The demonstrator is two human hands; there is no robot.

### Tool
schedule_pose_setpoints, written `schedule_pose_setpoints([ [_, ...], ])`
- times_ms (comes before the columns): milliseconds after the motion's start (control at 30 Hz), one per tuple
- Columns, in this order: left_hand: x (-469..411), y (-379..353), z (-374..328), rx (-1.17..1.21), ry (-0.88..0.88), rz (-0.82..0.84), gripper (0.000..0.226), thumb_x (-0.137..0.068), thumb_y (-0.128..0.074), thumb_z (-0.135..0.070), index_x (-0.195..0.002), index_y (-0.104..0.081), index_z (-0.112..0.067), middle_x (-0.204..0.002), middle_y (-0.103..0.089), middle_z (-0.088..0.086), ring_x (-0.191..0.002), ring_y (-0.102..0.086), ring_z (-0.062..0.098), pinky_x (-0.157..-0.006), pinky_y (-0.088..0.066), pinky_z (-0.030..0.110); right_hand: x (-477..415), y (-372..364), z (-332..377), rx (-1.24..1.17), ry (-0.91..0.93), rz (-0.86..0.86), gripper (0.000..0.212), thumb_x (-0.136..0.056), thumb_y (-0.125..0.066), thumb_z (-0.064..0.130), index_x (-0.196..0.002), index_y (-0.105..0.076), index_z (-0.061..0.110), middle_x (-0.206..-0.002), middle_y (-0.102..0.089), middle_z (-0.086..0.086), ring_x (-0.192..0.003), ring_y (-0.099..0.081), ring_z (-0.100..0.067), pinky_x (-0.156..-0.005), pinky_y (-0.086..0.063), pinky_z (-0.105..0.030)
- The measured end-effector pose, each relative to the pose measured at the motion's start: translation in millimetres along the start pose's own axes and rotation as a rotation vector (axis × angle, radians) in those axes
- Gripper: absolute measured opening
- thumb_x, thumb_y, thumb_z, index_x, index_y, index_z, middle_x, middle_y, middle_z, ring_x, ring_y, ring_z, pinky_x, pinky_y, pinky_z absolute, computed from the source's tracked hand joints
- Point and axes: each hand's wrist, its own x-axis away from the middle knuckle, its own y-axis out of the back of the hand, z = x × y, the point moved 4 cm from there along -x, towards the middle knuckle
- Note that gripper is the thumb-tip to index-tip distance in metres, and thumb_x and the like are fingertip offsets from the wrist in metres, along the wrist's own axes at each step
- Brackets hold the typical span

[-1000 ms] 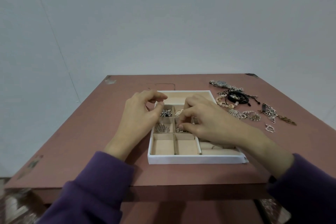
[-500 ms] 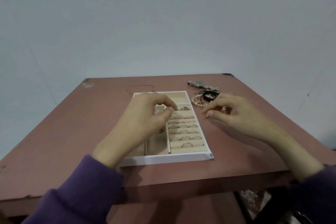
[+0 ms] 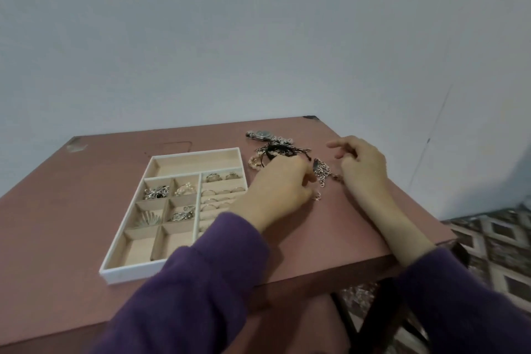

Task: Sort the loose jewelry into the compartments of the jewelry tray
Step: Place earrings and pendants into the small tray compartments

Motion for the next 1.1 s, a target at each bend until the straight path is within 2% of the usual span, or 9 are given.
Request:
schedule_pose_setpoints([
  [133, -13.0, -14.5, -1.9, -0.004, 0.090, 0.026, 0.031, -0.076, -0.070, -0.035, -0.099, -0.067, -0.014, -0.100, -0.067, 0.008, -0.097, -0.060, 0.025, -0.079, -0.048, 0.032, 0.5, 7.8, -7.7, -0.084, -0.111, -0.042, 0.043, -0.065, -0.033, 0.008, -0.083, -0.065, 0.029, -0.080, -0.059, 0.004, -0.087, -0.058, -0.020, -0.074, -0.044, -0.031],
  [333, -17.8, -19.7, -3.3, 0.095, 0.157, 0.049, 0.017, -0.075, -0.070, -0.019, -0.090, -0.068, -0.012, -0.097, -0.067, 0.012, -0.094, -0.062, 0.028, -0.085, -0.051, 0.040, 4.1, 10.9, -10.0, -0.029, -0.142, 0.013, 0.046, -0.074, -0.037, -0.005, -0.090, -0.070, 0.022, -0.076, -0.057, 0.008, -0.080, -0.053, -0.015, -0.063, -0.041, -0.025],
  [400, -17.1, -19.1, -3.3, 0.142, 0.178, 0.044, 0.012, -0.076, -0.066, -0.010, -0.087, -0.068, -0.012, -0.096, -0.069, 0.012, -0.094, -0.064, 0.026, -0.086, -0.052, 0.038, 5.7, 10.6, -11.0, -0.002, -0.135, 0.023, 0.046, -0.074, -0.037, -0.005, -0.091, -0.071, 0.021, -0.081, -0.060, 0.004, -0.085, -0.055, -0.016, -0.066, -0.043, -0.024],
  [500, -16.3, -18.2, -3.5, 0.185, 0.197, 0.041, 0.015, -0.076, -0.063, -0.005, -0.088, -0.069, -0.012, -0.094, -0.070, 0.011, -0.093, -0.064, 0.025, -0.085, -0.052, 0.035, 5.7, 7.8, -13.4, 0.062, -0.109, 0.019, 0.046, -0.074, -0.038, -0.002, -0.090, -0.072, 0.024, -0.094, -0.065, -0.001, -0.103, -0.056, -0.020, -0.084, -0.048, -0.035],
  [567, -15.6, -17.3, -3.5, 0.209, 0.203, 0.052, 0.018, -0.076, -0.062, -0.002, -0.091, -0.068, -0.010, -0.095, -0.071, 0.011, -0.094, -0.064, 0.025, -0.085, -0.052, 0.033, 4.6, 5.1, -15.7, 0.106, -0.096, 0.014, 0.042, -0.077, -0.041, 0.001, -0.088, -0.071, 0.027, -0.099, -0.066, -0.003, -0.106, -0.056, -0.024, -0.086, -0.048, -0.039],
  [667, -13.5, -15.0, -3.0, 0.233, 0.206, 0.045, 0.022, -0.078, -0.061, 0.000, -0.096, -0.068, -0.009, -0.098, -0.069, 0.011, -0.094, -0.064, 0.023, -0.081, -0.051, 0.028, 5.2, 2.7, -17.4, 0.163, -0.085, 0.035, 0.034, -0.081, -0.046, 0.007, -0.091, -0.071, 0.028, -0.087, -0.064, 0.001, -0.102, -0.056, -0.026, -0.083, -0.049, -0.040],
  [800, -10.4, -11.3, 1.1, 0.243, 0.200, 0.016, 0.024, -0.077, -0.065, 0.000, -0.099, -0.069, -0.010, -0.098, -0.069, 0.010, -0.081, -0.059, 0.017, -0.060, -0.037, 0.013, 11.8, 3.6, -16.9, 0.186, -0.098, 0.109, 0.033, -0.075, -0.057, 0.016, -0.103, -0.070, 0.029, -0.079, -0.059, 0.014, -0.102, -0.057, -0.021, -0.086, -0.049, -0.038],
  [933, -10.0, -6.6, 5.9, 0.256, 0.218, 0.003, 0.025, -0.077, -0.064, 0.000, -0.100, -0.069, -0.011, -0.099, -0.070, 0.010, -0.092, -0.063, 0.020, -0.063, -0.038, 0.013, 14.8, 2.5, -13.5, 0.227, -0.071, 0.173, 0.044, -0.072, -0.058, 0.012, -0.113, -0.066, 0.024, -0.071, -0.053, 0.022, -0.104, -0.057, -0.023, -0.091, -0.048, -0.038],
  [1100, -7.2, 0.1, 11.2, 0.259, 0.232, -0.032, 0.026, -0.078, -0.062, -0.002, -0.100, -0.068, -0.014, -0.090, -0.070, 0.008, -0.086, -0.063, 0.018, -0.072, -0.044, 0.018, 17.7, 7.3, -8.8, 0.207, -0.065, 0.159, 0.040, -0.080, -0.052, 0.002, -0.111, -0.068, 0.020, -0.084, -0.065, 0.003, -0.081, -0.055, -0.011, -0.071, -0.041, -0.020],
])
